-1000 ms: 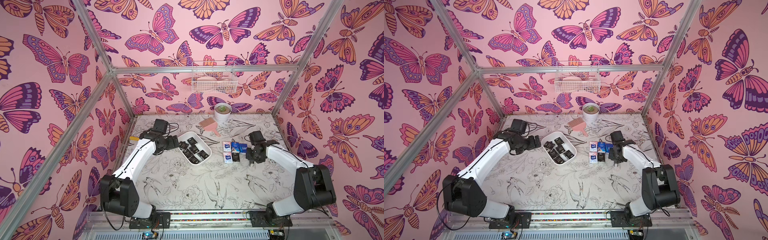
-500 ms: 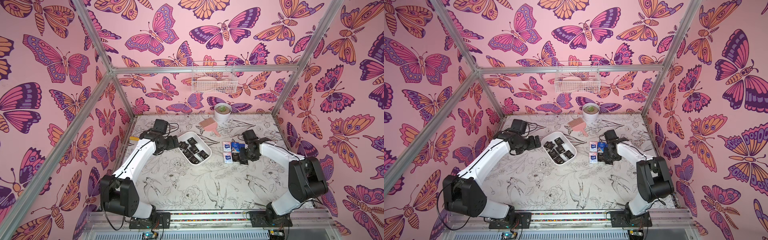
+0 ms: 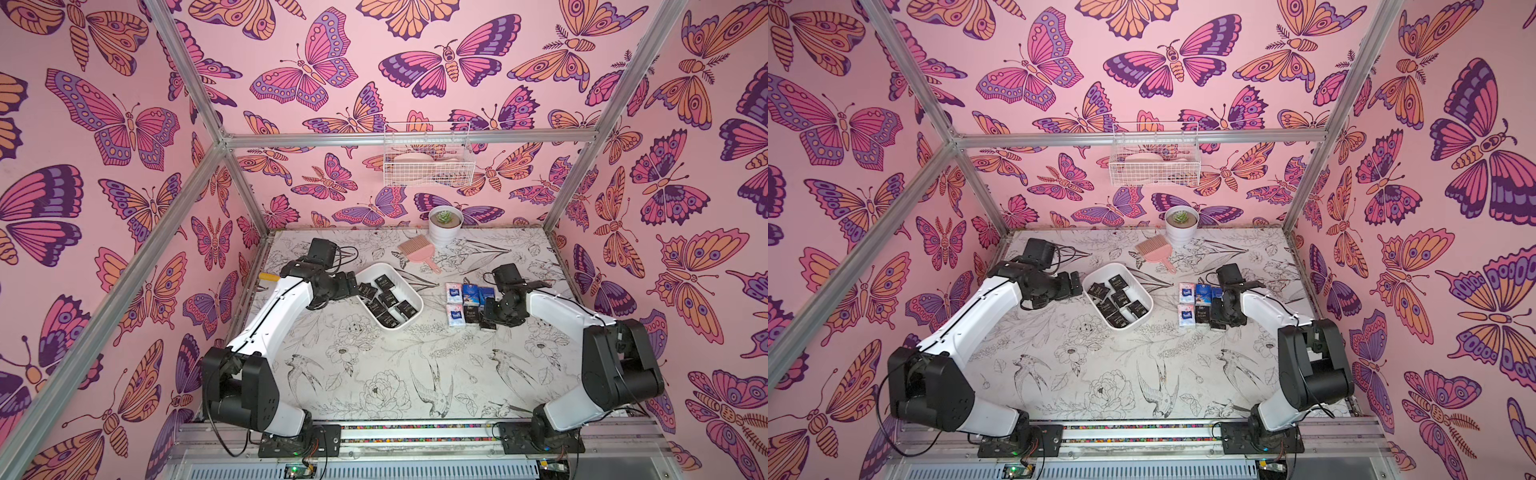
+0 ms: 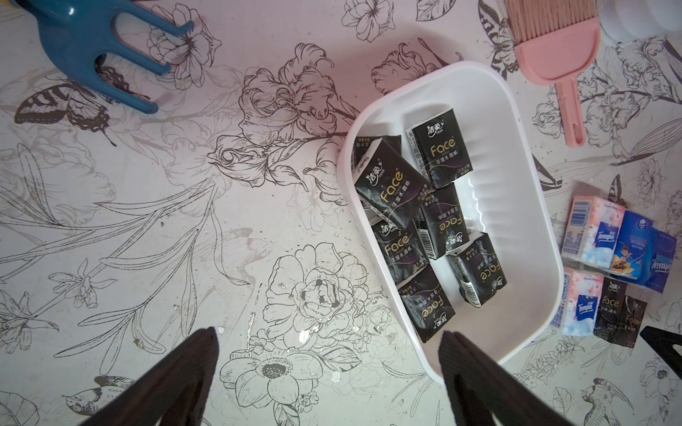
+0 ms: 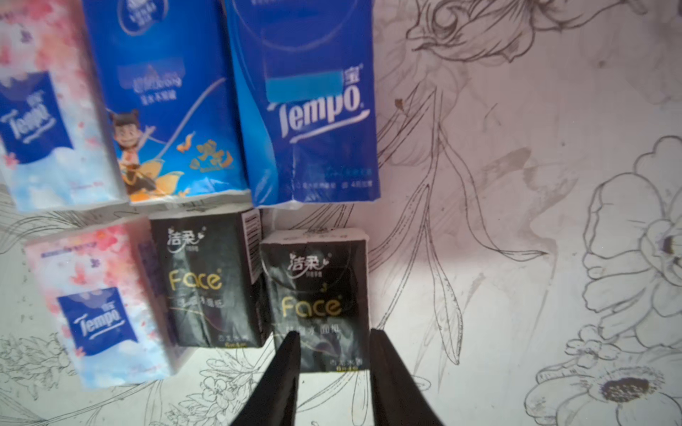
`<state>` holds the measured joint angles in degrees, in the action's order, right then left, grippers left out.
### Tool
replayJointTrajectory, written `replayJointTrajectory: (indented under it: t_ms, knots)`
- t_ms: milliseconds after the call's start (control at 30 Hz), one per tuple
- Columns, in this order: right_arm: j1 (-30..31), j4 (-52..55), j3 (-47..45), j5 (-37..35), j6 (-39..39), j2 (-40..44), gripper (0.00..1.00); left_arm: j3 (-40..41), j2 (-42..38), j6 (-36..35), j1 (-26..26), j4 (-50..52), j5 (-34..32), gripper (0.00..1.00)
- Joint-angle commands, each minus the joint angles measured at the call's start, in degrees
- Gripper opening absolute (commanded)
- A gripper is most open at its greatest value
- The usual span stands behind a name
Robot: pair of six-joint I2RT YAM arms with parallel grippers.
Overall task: Take the pocket tissues out of the storage box
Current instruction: Place the pocket tissues at the center of the board, then pick up the pocket tissues from the storage box.
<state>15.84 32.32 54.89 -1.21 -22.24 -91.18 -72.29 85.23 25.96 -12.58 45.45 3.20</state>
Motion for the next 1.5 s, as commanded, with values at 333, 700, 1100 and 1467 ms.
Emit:
replayJointTrajectory:
  t_ms: [333, 700, 1100, 1467]
  knots:
    - [-0.5, -3.2, 0.7, -0.1, -0.4, -6.8, 0.33, 0.4, -0.4, -0.6, -0.4, 1.1, -0.7, 1.00]
    - [-0.5, -0.4, 3.5, 1.0, 0.5, -3.9, 0.38, 1.0, -0.8, -0.3, -0.4, 1.1, -0.8, 1.00]
    - [9.3, 2.4, 14.0, 1.6, 6.6, 1.7, 0.45, 1.3, 0.8, 0.1, -0.5, 0.8, -0.3, 1.00]
    - [26.1, 2.3, 47.9, 11.0, 11.4, -24.0, 0.52, 4.2, -1.5, 1.5, -0.3, 0.8, -2.4, 1.00]
